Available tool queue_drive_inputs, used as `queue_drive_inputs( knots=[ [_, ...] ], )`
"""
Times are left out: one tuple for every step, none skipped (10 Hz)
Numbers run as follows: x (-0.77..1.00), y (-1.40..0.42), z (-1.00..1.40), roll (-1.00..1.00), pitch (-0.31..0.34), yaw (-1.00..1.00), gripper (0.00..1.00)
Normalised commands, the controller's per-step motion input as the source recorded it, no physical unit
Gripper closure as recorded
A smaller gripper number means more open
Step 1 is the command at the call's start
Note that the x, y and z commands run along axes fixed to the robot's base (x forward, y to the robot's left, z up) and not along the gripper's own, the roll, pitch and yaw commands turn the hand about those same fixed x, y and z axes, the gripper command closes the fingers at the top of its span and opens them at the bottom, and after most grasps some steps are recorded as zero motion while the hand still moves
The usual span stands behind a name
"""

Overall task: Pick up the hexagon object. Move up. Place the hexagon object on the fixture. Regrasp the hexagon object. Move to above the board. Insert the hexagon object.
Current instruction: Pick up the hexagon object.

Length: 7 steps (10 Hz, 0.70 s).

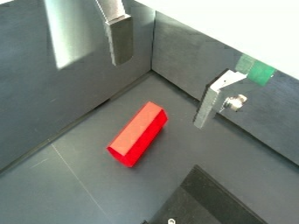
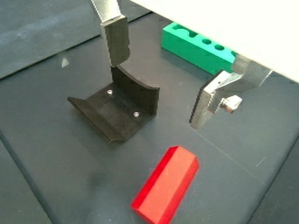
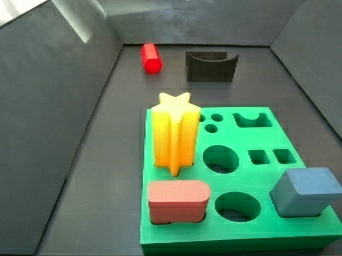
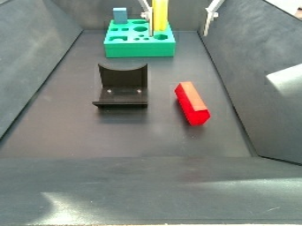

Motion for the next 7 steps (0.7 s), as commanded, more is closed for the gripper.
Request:
queue_drive_inputs(
  knots=[
    [0.00,0.00,-0.02,0.00,0.000,0.00,0.00],
    [-0.12,-0.11,-0.49,0.05,-0.116,0.01,0.00],
    [-0.15,-0.12,-0.57,0.06,-0.124,0.11,0.00],
    [-0.10,-0.11,-0.55,0.06,-0.131,0.14,0.00],
    [-0.12,-0.03,-0.53,0.09,-0.091,0.20,0.00],
    [-0.03,0.00,-0.48,0.07,-0.097,0.27,0.00],
    [-0.03,0.00,-0.48,0.05,-0.139,0.28,0.00]
  ],
)
